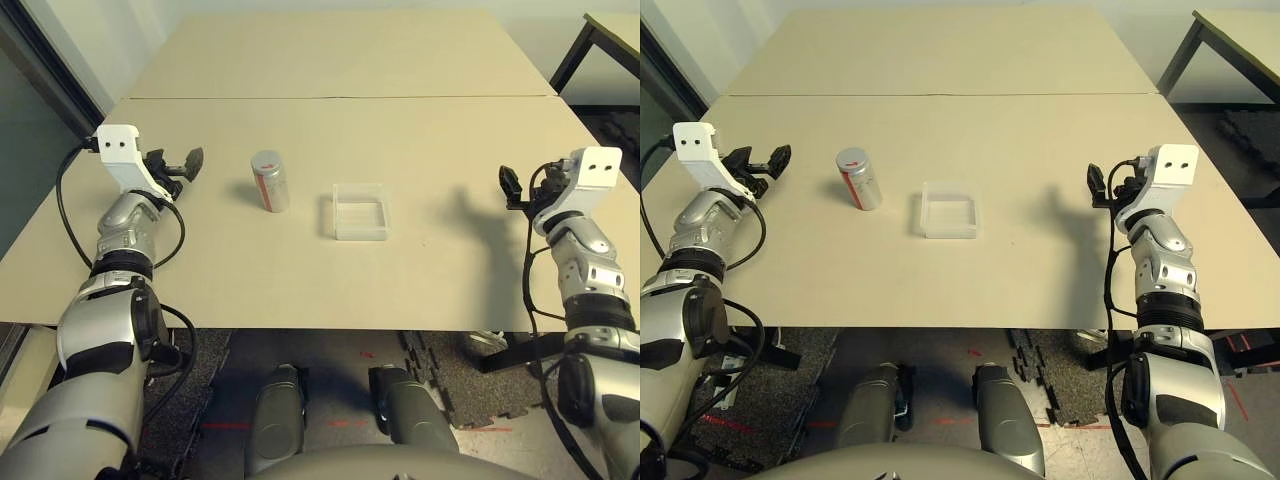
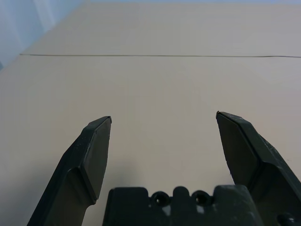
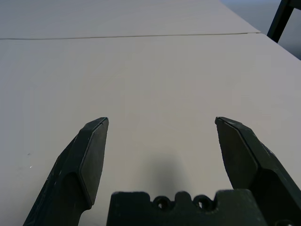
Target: Pour the medicine from the bottle into the box.
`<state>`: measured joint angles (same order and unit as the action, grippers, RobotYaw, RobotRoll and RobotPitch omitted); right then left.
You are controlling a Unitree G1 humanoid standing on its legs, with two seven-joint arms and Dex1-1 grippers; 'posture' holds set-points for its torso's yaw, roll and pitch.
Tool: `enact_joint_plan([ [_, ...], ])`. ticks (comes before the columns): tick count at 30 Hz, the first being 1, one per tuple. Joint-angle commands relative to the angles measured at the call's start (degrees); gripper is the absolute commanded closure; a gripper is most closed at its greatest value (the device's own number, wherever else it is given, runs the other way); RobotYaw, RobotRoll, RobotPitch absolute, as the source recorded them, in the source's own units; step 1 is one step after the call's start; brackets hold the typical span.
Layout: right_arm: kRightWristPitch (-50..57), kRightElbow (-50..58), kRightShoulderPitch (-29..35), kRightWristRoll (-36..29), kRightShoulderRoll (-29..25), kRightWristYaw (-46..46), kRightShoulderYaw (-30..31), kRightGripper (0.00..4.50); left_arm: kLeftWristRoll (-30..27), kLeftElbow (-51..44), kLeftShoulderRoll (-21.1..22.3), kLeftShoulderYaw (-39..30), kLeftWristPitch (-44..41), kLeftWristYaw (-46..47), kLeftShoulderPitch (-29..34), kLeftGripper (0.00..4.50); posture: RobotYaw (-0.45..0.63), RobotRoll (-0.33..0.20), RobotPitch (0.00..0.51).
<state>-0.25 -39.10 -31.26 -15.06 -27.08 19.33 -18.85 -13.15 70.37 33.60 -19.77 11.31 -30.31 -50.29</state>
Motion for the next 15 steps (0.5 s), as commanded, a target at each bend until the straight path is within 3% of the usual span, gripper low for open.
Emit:
enact_joint_plan([
  [1,-0.3,-0.5,-0.1,-0.2,0.0,0.2,-0.4,0.00,0.6,0.8,1.0,-0.1,0.2,0.2,-0.1,0.03,-0.12,0.000,0.101],
  [10,0.9,2.4,0.9,-0.4,0.1,0.2,-0.2,0.00,0.8,0.4,-1.1,0.9,-0.1,-1.5,-0.8,0.03,-0.15,0.000,0.107],
  [15,4.4,6.3,0.8,-0.6,-0.3,2.3,1.1,0.00,0.1,-2.7,-0.7,2.2,-2.8,-10.5,0.4,0.03,-0.13,0.000,0.104],
])
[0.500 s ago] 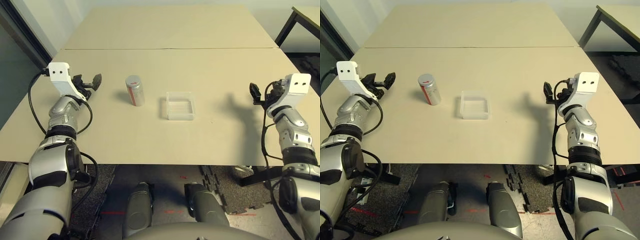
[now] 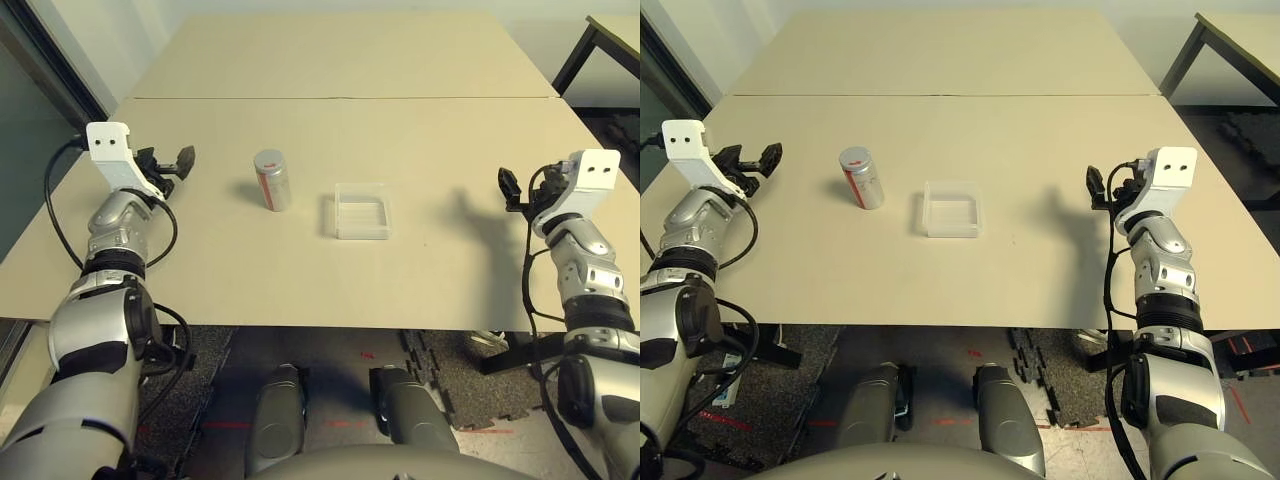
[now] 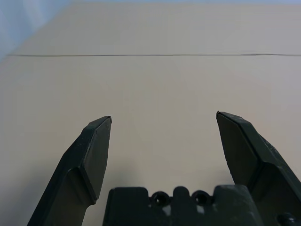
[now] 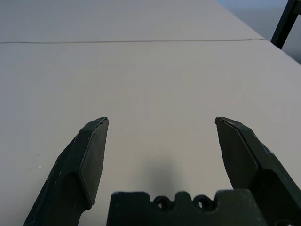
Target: Pour the medicine from the bottle into the box.
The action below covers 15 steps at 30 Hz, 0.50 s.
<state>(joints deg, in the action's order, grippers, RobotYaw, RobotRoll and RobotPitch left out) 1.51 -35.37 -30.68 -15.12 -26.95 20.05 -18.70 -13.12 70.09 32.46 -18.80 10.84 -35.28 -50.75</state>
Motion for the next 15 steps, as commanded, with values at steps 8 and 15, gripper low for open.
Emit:
enact_joint_plan([
  [8,20.7,18.7,2.6,-4.3,-3.5,13.2,7.0,0.00,-1.7,-25.5,3.1,5.9,-14.8,-19.5,11.0,0.03,-0.11,0.000,0.106],
  [15,33.3,31.7,4.1,-6.7,-5.3,18.3,12.5,0.00,-3.8,-40.7,5.9,8.0,-24.2,-24.4,20.0,0.03,-0.10,0.000,0.101],
])
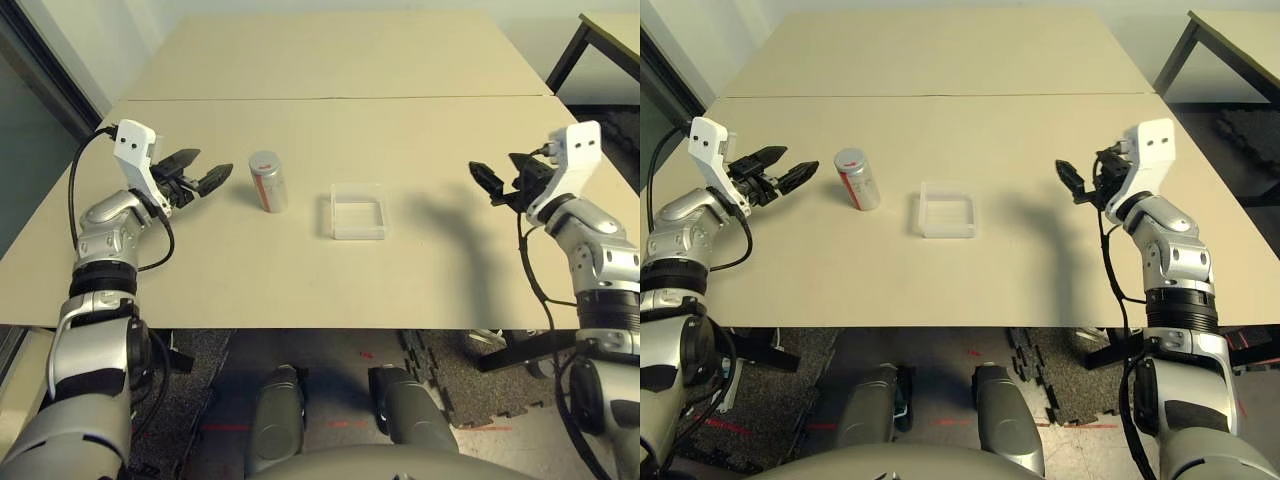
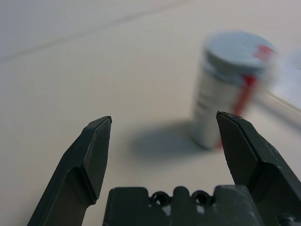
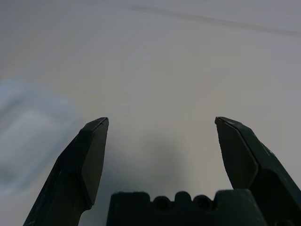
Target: Pour the medicine from the bottle into the box.
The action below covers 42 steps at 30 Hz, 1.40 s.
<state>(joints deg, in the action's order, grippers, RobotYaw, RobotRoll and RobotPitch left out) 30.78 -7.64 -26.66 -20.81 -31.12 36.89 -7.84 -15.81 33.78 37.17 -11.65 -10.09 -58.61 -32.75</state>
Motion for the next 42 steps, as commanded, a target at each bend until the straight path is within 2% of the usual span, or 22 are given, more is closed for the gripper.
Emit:
enact_joint_plan([
  [1,5.4,5.1,-0.3,-1.4,-0.9,1.9,2.4,0.00,-1.3,-5.3,0.9,0.9,-3.9,-0.9,2.2,0.03,-0.10,0.000,0.099],
  [5,9.2,8.1,-1.1,-2.3,-0.2,2.5,4.2,0.00,-1.2,-5.6,-0.5,1.3,-4.7,-0.1,1.7,0.03,-0.11,0.000,0.091],
  [14,12.8,12.7,-2.2,-3.0,0.4,4.8,8.2,0.00,1.8,5.9,-5.0,4.4,1.5,0.5,-5.0,0.03,-0.15,0.000,0.079],
  [20,13.7,16.7,-2.9,-3.5,2.0,3.5,8.7,0.00,3.6,14.9,-6.9,5.6,6.1,0.9,-9.9,0.03,-0.20,0.000,0.078],
  [29,15.5,20.1,-2.4,-3.9,2.9,2.0,8.7,0.00,5.3,23.6,-10.4,6.8,10.8,1.4,-14.8,0.03,-0.23,0.000,0.075],
  [42,15.8,20.7,-2.2,-4.2,3.3,1.2,8.5,0.00,8.5,30.9,-11.0,7.1,15.6,3.5,-16.8,0.03,-0.24,0.000,0.072],
])
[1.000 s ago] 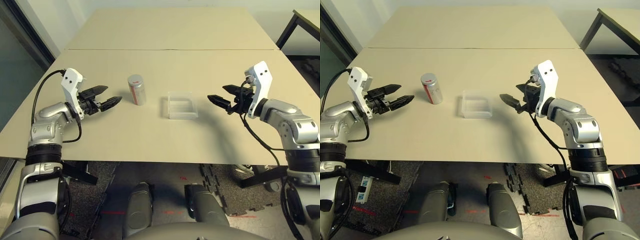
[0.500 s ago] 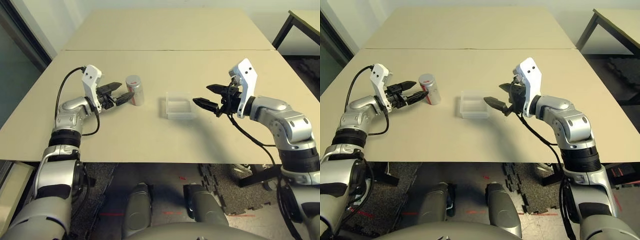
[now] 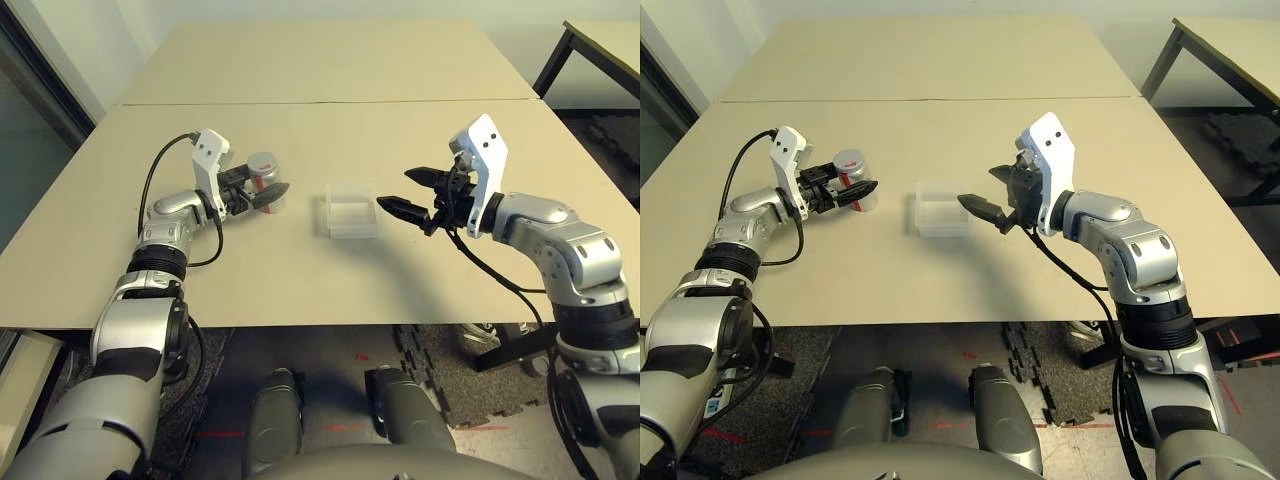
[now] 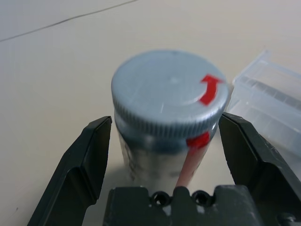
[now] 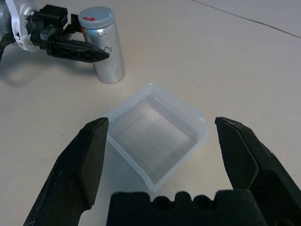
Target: Pour the medicine from the bottle into the box.
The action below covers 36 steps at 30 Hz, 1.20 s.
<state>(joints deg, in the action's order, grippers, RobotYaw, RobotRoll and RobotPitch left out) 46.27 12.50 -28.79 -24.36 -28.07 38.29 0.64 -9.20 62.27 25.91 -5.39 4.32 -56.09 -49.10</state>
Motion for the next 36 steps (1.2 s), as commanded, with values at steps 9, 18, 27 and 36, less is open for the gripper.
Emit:
enact_joint_plan([
  [9,-0.3,-0.2,-0.9,-0.5,0.7,-0.1,0.3,0.00,2.9,5.7,-0.4,0.0,4.0,3.3,-0.6,1.77,-0.23,0.000,0.075],
  [18,-0.5,-0.3,-0.9,-0.4,0.9,-0.2,0.1,0.00,3.0,5.8,-1.3,-0.2,6.3,1.8,-1.9,1.77,-0.23,0.000,0.077],
  [27,-0.4,-0.2,-4.2,-0.4,1.2,-0.8,-0.1,0.00,-0.3,-5.1,-3.9,1.3,-1.0,-10.1,-4.7,1.77,-0.21,0.000,0.070],
  [36,0.4,-1.5,-11.6,2.0,4.8,-5.9,2.0,0.00,-1.5,-17.5,-7.2,4.7,-8.7,-13.4,-3.7,1.77,-0.21,0.000,0.064],
])
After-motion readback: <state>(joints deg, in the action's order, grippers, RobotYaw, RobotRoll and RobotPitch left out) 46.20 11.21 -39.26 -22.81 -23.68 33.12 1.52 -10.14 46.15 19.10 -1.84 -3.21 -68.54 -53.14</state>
